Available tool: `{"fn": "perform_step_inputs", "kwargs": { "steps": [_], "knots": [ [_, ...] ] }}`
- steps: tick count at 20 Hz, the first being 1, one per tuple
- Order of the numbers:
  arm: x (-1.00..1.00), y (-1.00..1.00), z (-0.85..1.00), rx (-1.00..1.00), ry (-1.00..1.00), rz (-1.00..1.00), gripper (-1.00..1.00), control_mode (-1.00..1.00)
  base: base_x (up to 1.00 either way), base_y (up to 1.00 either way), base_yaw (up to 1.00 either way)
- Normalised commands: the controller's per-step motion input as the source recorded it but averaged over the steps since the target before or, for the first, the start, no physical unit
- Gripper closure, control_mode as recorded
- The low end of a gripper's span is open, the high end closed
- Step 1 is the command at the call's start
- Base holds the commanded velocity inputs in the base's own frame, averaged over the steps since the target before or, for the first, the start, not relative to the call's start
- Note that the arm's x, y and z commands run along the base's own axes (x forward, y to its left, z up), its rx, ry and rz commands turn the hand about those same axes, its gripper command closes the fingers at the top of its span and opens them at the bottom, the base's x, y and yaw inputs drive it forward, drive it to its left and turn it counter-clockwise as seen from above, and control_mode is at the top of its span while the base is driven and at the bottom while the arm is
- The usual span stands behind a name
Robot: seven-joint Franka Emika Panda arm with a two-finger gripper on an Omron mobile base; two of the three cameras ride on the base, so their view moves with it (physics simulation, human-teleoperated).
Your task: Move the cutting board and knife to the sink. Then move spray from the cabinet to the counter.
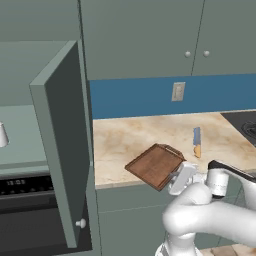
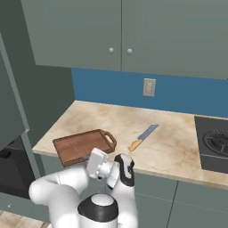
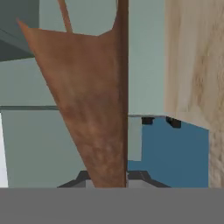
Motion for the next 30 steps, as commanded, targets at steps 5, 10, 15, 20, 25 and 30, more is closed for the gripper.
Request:
{"fn": "perform_step_inputs", "kwargs": {
  "steps": [5,10,15,20,25,30],
  "knots": [
    [-0.07,-0.13,0.77,0.02,0.0,0.0,1.0,-1.0,0.0,0.0,0.0],
    [-0.15,-0.1,0.7,0.02,0.0,0.0,1.0,-1.0,0.0,0.0,0.0],
    [-0.2,-0.04,0.63,0.0,-0.03,0.0,1.0,-1.0,0.0,0.0,0.0],
    [-0.38,-0.03,0.37,0.0,-0.08,-0.09,1.0,-1.0,0.0,0.0,0.0],
    [-0.37,0.0,0.41,-0.01,-0.2,-0.1,1.0,-1.0,0.0,0.0,0.0],
    [-0.25,0.0,0.42,-0.07,-0.18,-0.1,1.0,-1.0,0.0,0.0,0.0]
  ]
}}
